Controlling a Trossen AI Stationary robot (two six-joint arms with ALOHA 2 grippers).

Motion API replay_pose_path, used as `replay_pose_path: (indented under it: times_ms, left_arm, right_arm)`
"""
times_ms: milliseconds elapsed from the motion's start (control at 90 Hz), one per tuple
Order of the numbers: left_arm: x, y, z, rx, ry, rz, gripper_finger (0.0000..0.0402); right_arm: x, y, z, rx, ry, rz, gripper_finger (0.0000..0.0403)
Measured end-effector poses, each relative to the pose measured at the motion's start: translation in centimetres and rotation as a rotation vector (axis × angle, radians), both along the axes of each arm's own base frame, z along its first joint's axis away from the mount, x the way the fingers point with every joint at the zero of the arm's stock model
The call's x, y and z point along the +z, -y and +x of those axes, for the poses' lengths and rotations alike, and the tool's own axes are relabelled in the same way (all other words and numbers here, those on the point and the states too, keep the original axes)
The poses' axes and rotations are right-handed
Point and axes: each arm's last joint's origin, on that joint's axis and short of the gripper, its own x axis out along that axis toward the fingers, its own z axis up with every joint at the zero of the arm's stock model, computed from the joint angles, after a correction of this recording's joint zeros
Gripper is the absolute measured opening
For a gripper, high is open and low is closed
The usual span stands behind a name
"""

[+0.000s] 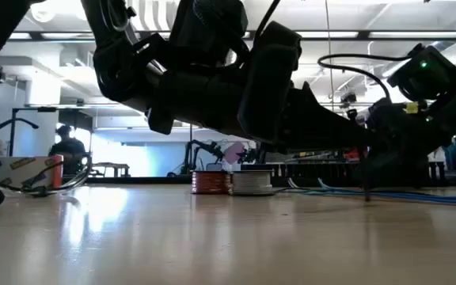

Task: Ziptie cables
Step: Wrap the black zip tie on the cables

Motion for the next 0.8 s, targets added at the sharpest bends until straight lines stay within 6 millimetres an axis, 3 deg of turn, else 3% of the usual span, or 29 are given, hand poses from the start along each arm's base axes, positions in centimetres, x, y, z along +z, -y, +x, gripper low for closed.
replay_pose_path:
  times_ms: [400,800]
  left_arm:
    - [0.0,-0.3,0.1,0.014,-0.003,0.002,0.0000]
    - [0.0,-0.3,0.1,0.019,-0.005,-0.011,0.0000]
  right_arm:
    - [1.3,-1.9,0.3,0.155,0.108,0.175,0.0183]
    - [1.8,-2.3,0.2,0.166,0.100,0.141,0.0170]
